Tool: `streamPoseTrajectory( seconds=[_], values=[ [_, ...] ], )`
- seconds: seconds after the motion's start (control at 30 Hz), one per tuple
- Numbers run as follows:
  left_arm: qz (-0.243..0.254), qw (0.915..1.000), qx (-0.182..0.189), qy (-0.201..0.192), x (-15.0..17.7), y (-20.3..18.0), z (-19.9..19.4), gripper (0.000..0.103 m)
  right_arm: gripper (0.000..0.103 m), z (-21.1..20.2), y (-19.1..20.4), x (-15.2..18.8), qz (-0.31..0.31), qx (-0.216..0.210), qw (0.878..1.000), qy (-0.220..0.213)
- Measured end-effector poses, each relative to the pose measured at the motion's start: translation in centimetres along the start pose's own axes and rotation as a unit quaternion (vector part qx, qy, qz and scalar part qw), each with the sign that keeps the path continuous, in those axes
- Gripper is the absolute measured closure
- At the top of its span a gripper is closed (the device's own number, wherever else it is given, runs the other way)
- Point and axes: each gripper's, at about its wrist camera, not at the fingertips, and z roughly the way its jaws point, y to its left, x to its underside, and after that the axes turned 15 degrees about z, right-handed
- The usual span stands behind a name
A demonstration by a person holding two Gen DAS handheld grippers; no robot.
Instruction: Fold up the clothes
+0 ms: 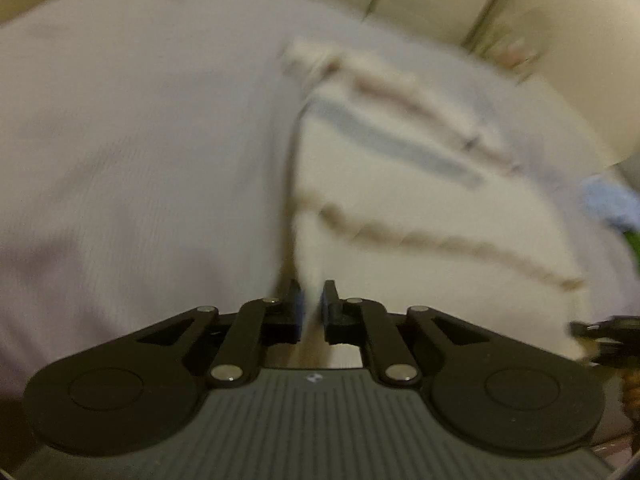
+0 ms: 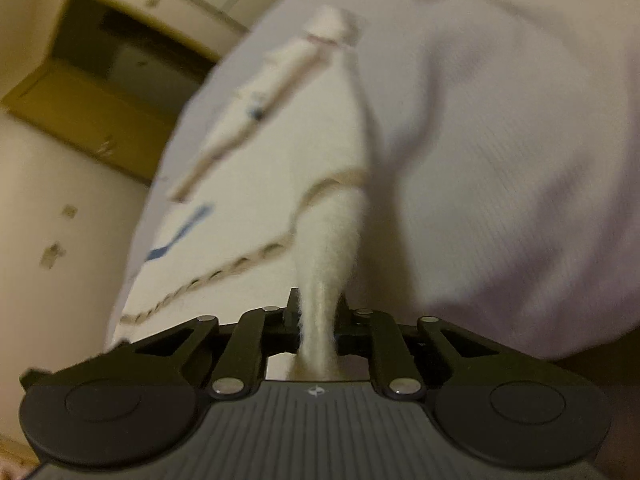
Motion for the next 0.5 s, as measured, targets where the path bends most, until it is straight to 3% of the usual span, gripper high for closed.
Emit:
streamPoseTrajectory(
  seconds=[0.07, 0.13, 0.17, 0.23, 0.33, 0.5],
  values=[
    [0.015, 0.9993, -0.033, 0.013, -0.3, -1.4, -1.4, 0.092, 0.065, 0.3, -0.5, 0.8, 0.013, 0.027, 0.999, -0.016],
    [0.072, 0.9935, -0.088, 0.013, -1.0, -4.1, -3.2, 0.087, 0.053, -1.5, 1.6, 2.9, -0.043, 0.081, 0.994, -0.061],
    [0.100, 0.9897, -0.103, 0.006, -1.2, -5.6, -4.1, 0.083, 0.050, -2.3, 3.0, 4.1, -0.077, 0.120, 0.986, -0.088],
    [0.154, 0.9795, -0.130, -0.008, -1.5, -8.6, -5.8, 0.066, 0.041, -3.2, 5.0, 6.1, -0.124, 0.169, 0.969, -0.131],
    [0.184, 0.9750, -0.123, -0.019, -0.6, -11.5, -7.6, 0.064, 0.037, -3.5, 7.4, 8.9, -0.163, 0.184, 0.957, -0.153],
    [0.207, 0.9699, -0.127, -0.015, 0.7, -14.6, -8.5, 0.064, 0.030, -4.7, 10.4, 13.3, -0.226, 0.168, 0.942, -0.183]
  ],
)
